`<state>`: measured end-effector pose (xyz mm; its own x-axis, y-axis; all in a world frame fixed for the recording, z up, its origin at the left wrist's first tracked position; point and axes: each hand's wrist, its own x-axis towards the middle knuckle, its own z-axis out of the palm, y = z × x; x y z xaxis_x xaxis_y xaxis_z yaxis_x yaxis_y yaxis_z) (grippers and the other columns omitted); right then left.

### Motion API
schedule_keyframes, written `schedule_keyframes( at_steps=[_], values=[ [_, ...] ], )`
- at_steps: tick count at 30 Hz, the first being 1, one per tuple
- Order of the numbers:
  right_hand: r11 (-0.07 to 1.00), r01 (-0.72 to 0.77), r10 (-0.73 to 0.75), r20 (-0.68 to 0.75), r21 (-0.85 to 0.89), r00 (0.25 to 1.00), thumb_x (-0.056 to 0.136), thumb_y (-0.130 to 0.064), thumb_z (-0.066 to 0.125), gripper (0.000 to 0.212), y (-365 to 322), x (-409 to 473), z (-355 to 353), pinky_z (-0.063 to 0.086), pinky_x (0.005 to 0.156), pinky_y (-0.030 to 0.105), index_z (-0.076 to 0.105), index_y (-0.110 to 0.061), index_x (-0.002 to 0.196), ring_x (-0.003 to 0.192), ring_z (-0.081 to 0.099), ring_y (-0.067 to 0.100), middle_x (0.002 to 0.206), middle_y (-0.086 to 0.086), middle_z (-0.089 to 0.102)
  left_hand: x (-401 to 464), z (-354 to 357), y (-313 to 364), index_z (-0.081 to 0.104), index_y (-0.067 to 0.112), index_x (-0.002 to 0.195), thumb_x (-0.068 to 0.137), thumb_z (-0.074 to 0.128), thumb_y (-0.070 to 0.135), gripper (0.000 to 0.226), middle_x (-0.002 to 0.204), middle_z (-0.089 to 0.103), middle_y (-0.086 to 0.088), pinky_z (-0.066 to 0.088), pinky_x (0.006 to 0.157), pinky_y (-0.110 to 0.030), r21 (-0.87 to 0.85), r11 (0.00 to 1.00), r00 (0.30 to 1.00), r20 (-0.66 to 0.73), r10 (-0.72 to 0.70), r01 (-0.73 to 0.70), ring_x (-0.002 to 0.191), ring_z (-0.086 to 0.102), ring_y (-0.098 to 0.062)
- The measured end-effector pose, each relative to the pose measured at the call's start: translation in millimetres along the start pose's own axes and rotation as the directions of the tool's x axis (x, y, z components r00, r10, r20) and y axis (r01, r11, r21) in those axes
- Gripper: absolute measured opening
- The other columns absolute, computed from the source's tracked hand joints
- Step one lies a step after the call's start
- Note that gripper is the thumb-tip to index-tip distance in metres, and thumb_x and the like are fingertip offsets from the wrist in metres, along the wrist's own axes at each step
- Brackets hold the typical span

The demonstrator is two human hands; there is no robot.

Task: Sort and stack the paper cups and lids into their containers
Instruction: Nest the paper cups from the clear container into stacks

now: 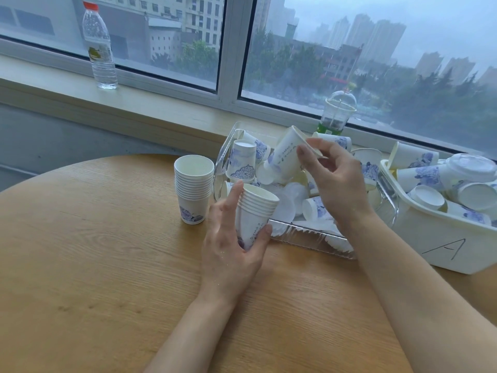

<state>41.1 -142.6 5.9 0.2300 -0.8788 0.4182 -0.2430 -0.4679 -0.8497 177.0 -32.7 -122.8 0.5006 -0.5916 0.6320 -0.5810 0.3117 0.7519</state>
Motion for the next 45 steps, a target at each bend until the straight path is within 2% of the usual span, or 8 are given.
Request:
schedule_keyframes(
  at_steps=[4,8,18,23,26,29,34,45],
  values=[
    [0.99,-0.044,0.029,0.112,0.133,0.993,0.081,-0.055,0.072,0.061,-4.9,-17.1,-1.6,0.054,0.079,0.018,0.068,-0.017,0.13,0.094,0.071,0.001,0.111,0.0,0.077,-1.6,1.6,-0.8,0.034,0.038,0.159,0.087,0.085,0.038,0.088,0.135,0.053,0.005,0.051,0.094,-0.025,-0.005,1.0,1.0,-0.009,0.012,-0.012,0.119,0.058,-0.017],
    [0.996,-0.05,0.037,0.184,0.067,0.982,0.081,-0.063,0.077,0.057,4.4,-27.5,3.8,0.059,0.095,0.035,0.068,-0.028,0.125,0.109,0.071,0.015,0.117,-0.002,0.074,-2.0,2.0,-1.2,0.034,0.036,0.159,0.088,0.082,0.042,0.086,0.134,0.053,0.004,0.047,0.09,-0.012,0.004,0.999,0.999,-0.004,0.032,-0.032,0.116,0.058,-0.015],
    [0.997,-0.078,0.079,0.273,-0.012,0.959,0.079,-0.067,0.077,0.075,23.5,-45.4,16.3,0.055,0.104,0.035,0.06,-0.032,0.143,0.116,0.066,0.005,0.127,-0.012,0.068,0.3,1.4,1.1,0.038,0.026,0.159,0.089,0.077,0.041,0.082,0.141,0.055,0.001,0.041,0.106,-0.013,-0.013,0.999,0.999,0.019,0.04,-0.04,0.131,0.055,-0.015],
    [0.997,-0.082,0.078,0.289,0.0,0.954,0.084,-0.064,0.074,0.066,26.6,-48.8,16.1,0.056,0.099,0.031,0.062,-0.03,0.14,0.118,0.064,0.0,0.124,-0.011,0.07,0.7,0.5,2.8,0.034,0.031,0.161,0.086,0.08,0.04,0.088,0.136,0.051,0.01,0.037,0.101,-0.005,-0.007,1.0,1.0,-0.005,0.02,-0.02,0.123,0.058,-0.014],
    [0.997,-0.071,0.074,0.273,-0.022,0.959,0.087,-0.061,0.065,0.06,25.7,-47.4,15.1,0.053,0.092,0.02,0.062,-0.029,0.138,0.114,0.063,-0.004,0.123,-0.012,0.069,0.2,1.0,2.3,0.031,0.028,0.163,0.084,0.083,0.036,0.094,0.135,0.052,0.006,0.034,0.099,-0.001,-0.005,1.0,0.999,-0.031,0.027,-0.027,0.124,0.051,0.008],
    [0.988,-0.002,0.037,0.217,-0.157,0.976,0.096,-0.054,0.064,0.05,33.6,-35.6,15.6,0.051,0.094,0.024,0.062,-0.03,0.139,0.117,0.06,0.001,0.125,-0.013,0.065,0.4,1.0,0.0,0.035,0.03,0.161,0.084,0.087,0.035,0.092,0.133,0.055,0.003,0.047,0.096,-0.013,-0.01,1.0,0.999,-0.052,0.007,-0.007,0.118,0.055,0.004],
    [0.841,0.237,-0.157,0.201,-0.487,0.967,0.096,-0.037,0.073,0.05,51.0,-4.5,21.8,0.041,0.113,0.036,0.059,-0.028,0.143,0.133,0.052,0.015,0.144,-0.006,0.056,0.8,1.8,-5.8,0.041,0.035,0.155,0.081,0.091,0.031,0.09,0.141,0.054,0.0,0.057,0.096,-0.053,-0.055,0.995,0.994,-0.056,-0.089,0.086,0.118,0.064,-0.03],
    [0.591,0.351,-0.08,0.38,-0.726,0.922,0.093,-0.022,0.068,0.063,43.1,39.5,51.5,0.032,0.12,0.047,0.048,-0.034,0.151,0.149,0.032,0.026,0.161,0.0,0.038,2.1,0.3,-4.5,0.039,0.038,0.157,0.082,0.088,0.036,0.09,0.146,0.053,0.005,0.059,0.094,-0.051,-0.045,0.994,0.993,-0.059,-0.105,0.102,0.126,0.061,-0.022]
  ],
)
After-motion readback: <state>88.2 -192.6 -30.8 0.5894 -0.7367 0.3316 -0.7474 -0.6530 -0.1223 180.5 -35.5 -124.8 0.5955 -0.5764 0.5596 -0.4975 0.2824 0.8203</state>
